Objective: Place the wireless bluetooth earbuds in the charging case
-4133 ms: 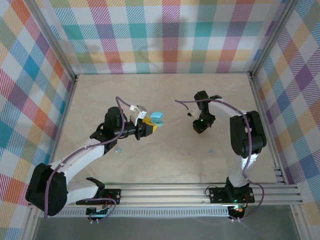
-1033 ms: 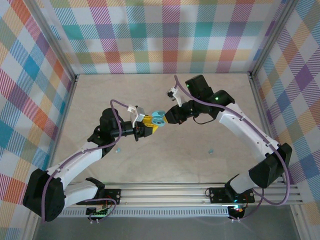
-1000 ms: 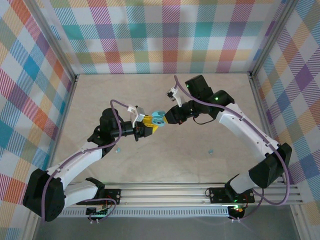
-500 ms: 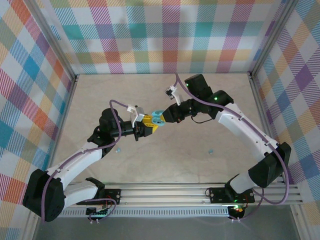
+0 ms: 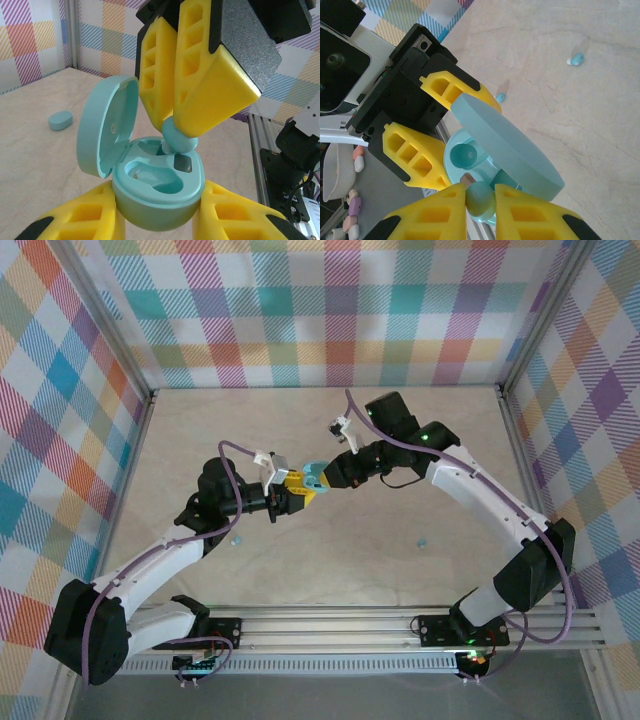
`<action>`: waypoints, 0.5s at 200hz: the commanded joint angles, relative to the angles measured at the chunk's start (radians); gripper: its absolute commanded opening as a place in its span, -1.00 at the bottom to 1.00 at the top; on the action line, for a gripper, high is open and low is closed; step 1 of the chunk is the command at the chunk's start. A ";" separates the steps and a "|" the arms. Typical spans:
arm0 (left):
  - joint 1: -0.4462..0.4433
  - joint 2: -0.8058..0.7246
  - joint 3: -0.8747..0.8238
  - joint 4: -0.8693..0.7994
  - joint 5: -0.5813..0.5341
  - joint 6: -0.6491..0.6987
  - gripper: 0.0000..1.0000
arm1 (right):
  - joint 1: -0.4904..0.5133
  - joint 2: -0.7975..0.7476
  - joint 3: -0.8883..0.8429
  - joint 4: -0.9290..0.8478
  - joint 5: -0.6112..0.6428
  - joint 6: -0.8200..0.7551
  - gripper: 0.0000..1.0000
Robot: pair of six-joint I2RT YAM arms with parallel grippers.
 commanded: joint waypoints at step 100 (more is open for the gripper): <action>-0.008 -0.022 -0.003 0.049 0.037 -0.005 -0.89 | 0.005 0.038 0.026 -0.052 0.018 -0.033 -0.43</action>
